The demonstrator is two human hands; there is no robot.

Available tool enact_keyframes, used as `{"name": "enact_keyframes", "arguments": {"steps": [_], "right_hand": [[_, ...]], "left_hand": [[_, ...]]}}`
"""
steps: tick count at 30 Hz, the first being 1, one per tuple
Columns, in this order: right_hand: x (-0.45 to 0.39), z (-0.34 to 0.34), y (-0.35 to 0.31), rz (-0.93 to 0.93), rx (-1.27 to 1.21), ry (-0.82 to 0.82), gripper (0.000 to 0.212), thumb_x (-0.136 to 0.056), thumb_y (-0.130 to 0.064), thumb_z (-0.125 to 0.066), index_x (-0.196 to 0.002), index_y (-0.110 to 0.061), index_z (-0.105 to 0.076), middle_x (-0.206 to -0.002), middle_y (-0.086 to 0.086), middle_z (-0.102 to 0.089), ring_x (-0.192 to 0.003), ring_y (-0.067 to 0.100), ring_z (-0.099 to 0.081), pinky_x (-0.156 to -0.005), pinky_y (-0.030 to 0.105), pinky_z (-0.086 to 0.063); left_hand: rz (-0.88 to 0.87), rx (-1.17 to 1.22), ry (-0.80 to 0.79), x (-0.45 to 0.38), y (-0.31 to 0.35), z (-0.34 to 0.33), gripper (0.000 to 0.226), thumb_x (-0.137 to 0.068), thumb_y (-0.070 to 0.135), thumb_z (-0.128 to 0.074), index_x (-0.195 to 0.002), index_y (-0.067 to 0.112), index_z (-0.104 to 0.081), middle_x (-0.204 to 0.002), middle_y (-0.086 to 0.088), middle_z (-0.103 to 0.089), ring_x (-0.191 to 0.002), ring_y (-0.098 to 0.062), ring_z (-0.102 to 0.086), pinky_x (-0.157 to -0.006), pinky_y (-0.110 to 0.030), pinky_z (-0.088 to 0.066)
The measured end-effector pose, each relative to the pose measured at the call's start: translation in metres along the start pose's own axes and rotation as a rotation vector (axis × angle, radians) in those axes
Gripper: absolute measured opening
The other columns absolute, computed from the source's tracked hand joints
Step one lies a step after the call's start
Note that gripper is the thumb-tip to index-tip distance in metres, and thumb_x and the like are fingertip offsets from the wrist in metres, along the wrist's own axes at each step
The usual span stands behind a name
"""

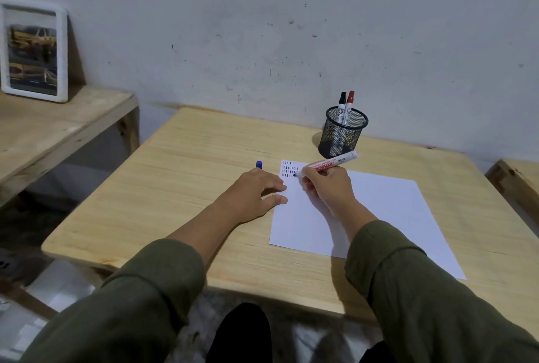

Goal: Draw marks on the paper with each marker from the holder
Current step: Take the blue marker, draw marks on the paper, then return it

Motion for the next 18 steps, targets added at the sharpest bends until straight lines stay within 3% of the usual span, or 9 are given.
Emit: {"name": "enact_keyframes", "arguments": {"steps": [6, 18], "right_hand": [[-0.0020, -0.0008, 0.0019, -0.014, 0.016, -0.006, 0.017, -0.082, -0.019, -0.062, -0.081, -0.004, -0.071, -0.061, 0.004, -0.064, -0.052, 0.011, -0.055, -0.054, 0.020, -0.044], [-0.0015, 0.0002, 0.0017, -0.014, 0.039, -0.001, 0.017, -0.080, -0.018, -0.062, -0.075, -0.004, -0.070, -0.059, 0.005, -0.064, -0.051, 0.010, -0.056, -0.053, 0.020, -0.045]], "left_hand": [[0.002, -0.002, 0.000, 0.0008, -0.0009, 0.0002, 0.037, -0.083, 0.037, -0.063, -0.116, 0.022, -0.064, -0.128, 0.006, -0.059, -0.123, -0.012, -0.043, -0.096, -0.016, -0.026], [-0.008, 0.001, 0.009, 0.0000, 0.0002, 0.0012, 0.036, -0.083, 0.036, -0.063, -0.116, 0.021, -0.064, -0.128, 0.006, -0.060, -0.123, -0.012, -0.044, -0.097, -0.016, -0.027]]}}
Point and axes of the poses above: each hand's wrist, its own x-axis away from the middle knuckle, its own z-axis out of the back of the hand, y = z × x, the point moved 7 cm from there along -x, towards the middle knuckle
